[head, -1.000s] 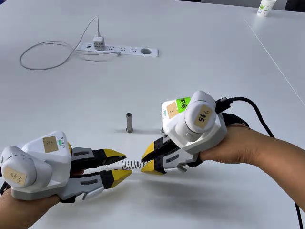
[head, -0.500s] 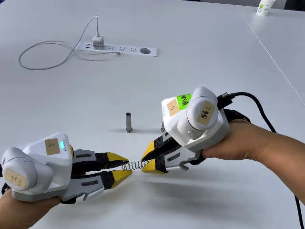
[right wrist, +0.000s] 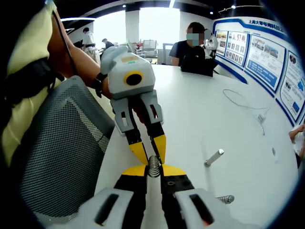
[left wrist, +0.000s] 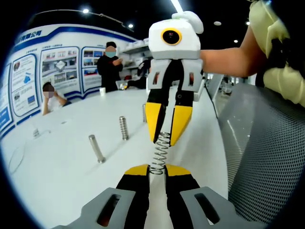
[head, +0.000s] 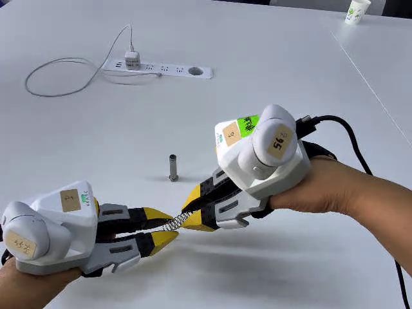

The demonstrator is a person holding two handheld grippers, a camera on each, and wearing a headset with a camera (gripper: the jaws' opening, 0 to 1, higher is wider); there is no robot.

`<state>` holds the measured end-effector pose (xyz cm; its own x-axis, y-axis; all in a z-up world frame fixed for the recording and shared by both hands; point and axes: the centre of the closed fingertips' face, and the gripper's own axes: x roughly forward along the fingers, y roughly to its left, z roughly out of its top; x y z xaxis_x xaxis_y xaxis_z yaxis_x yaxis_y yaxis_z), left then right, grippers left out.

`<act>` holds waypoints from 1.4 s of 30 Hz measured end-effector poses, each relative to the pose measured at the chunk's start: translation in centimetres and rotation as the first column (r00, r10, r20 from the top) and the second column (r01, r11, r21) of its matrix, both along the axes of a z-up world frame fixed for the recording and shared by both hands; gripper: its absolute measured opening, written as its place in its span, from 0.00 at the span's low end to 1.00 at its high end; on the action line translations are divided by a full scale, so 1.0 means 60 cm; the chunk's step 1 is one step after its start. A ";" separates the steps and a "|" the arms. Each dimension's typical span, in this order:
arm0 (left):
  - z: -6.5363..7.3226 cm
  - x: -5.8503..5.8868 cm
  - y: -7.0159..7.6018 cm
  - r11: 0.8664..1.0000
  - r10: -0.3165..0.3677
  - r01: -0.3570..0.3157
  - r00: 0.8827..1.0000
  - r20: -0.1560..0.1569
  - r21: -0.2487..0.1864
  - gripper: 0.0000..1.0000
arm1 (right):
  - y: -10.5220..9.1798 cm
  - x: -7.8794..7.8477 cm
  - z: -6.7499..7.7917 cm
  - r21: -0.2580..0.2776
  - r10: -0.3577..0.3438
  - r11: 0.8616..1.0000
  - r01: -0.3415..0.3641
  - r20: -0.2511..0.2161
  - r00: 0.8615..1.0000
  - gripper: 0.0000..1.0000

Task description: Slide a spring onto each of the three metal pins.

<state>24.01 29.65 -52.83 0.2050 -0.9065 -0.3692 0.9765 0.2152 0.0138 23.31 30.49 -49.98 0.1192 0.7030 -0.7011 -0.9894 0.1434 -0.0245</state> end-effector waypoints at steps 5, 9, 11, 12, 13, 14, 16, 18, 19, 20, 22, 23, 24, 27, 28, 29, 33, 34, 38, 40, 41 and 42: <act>0.002 -0.002 -0.002 1.000 -0.002 0.002 1.000 0.001 -0.005 0.12 | 0.009 0.000 0.008 0.019 0.001 1.000 -0.001 0.007 1.000 0.12; 0.003 -0.004 -0.004 1.000 -0.005 0.005 1.000 0.000 -0.008 0.11 | 0.018 0.000 0.015 0.038 0.003 0.999 -0.003 0.013 1.000 0.12; 0.005 -0.005 -0.006 1.000 -0.008 0.008 1.000 0.001 -0.010 0.11 | 0.022 0.001 0.018 0.044 0.004 0.999 -0.004 0.017 1.000 0.12; 0.005 -0.005 -0.006 1.000 -0.008 0.008 1.000 0.001 -0.010 0.11 | 0.023 0.001 0.018 0.045 0.005 0.999 -0.006 0.018 1.000 0.12; 0.006 -0.006 -0.007 1.000 -0.010 0.010 1.000 0.002 -0.012 0.11 | 0.025 0.001 0.020 0.047 0.007 0.999 -0.008 0.020 1.000 0.12; 0.006 -0.006 -0.008 1.000 -0.010 0.010 1.000 0.002 -0.013 0.11 | 0.026 0.001 0.020 0.049 0.007 0.999 -0.008 0.021 1.000 0.12; 0.008 -0.008 -0.010 1.000 -0.013 0.013 1.000 0.003 -0.016 0.11 | 0.030 0.000 0.022 0.053 0.009 0.999 -0.011 0.024 1.000 0.12; 0.008 -0.008 -0.012 1.000 -0.016 0.016 1.000 0.004 -0.018 0.11 | 0.034 -0.001 0.023 0.057 0.013 0.998 -0.014 0.027 1.000 0.12; 0.009 -0.009 -0.012 1.000 -0.016 0.016 1.000 0.005 -0.018 0.11 | 0.035 -0.001 0.023 0.058 0.013 0.998 -0.015 0.027 1.000 0.12; 0.009 -0.009 -0.013 1.000 -0.017 0.017 1.000 0.005 -0.019 0.11 | 0.036 -0.001 0.023 0.059 0.014 0.998 -0.015 0.028 1.000 0.12; 0.010 -0.009 -0.013 1.000 -0.015 0.015 1.000 0.004 -0.022 0.11 | 0.039 0.000 0.024 0.062 0.015 0.998 -0.016 0.030 0.999 0.12; 0.010 -0.009 -0.012 1.000 -0.014 0.014 1.000 0.004 -0.023 0.11 | 0.040 -0.001 0.024 0.064 0.014 0.998 -0.016 0.030 0.999 0.12; 0.010 -0.008 -0.012 1.000 -0.013 0.013 1.000 0.004 -0.024 0.11 | 0.040 0.000 0.024 0.064 0.014 0.998 -0.016 0.031 0.999 0.12; 0.010 -0.008 -0.011 1.000 -0.012 0.012 1.000 0.004 -0.026 0.11 | 0.041 0.000 0.024 0.066 0.013 0.998 -0.015 0.032 0.999 0.12; 0.010 -0.007 -0.010 1.000 -0.010 0.010 1.000 0.003 -0.027 0.11 | 0.041 0.001 0.023 0.067 0.012 0.998 -0.014 0.030 0.999 0.12; 0.011 -0.007 -0.010 0.999 -0.007 0.007 1.000 0.002 -0.032 0.11 | 0.041 0.001 0.022 0.065 0.009 0.998 -0.011 0.029 1.000 0.12; 0.013 -0.004 -0.011 0.999 -0.001 0.001 1.000 -0.004 -0.044 0.10 | 0.038 0.004 0.018 0.057 -0.002 0.998 0.000 0.026 1.000 0.13; 0.013 -0.004 -0.011 0.999 -0.001 0.001 1.000 -0.004 -0.044 0.10 | 0.038 0.005 0.018 0.058 -0.005 0.998 0.003 0.024 1.000 0.14; 0.011 -0.002 -0.011 0.999 0.001 -0.001 1.000 -0.004 -0.044 0.10 | 0.034 0.008 0.020 0.067 -0.019 0.998 0.018 0.021 1.000 0.14; 0.011 -0.001 -0.010 0.999 0.003 -0.003 1.000 -0.006 -0.044 0.10 | 0.033 0.008 0.020 0.069 -0.022 0.997 0.020 0.021 1.000 0.14; 0.010 -0.001 -0.009 0.999 0.005 -0.005 1.000 -0.006 -0.042 0.10 | 0.032 0.008 0.020 0.068 -0.023 0.997 0.021 0.021 1.000 0.14; 0.010 0.000 -0.009 0.999 0.006 -0.006 1.000 -0.006 -0.042 0.10 | 0.031 0.009 0.019 0.068 -0.024 0.997 0.022 0.022 0.999 0.14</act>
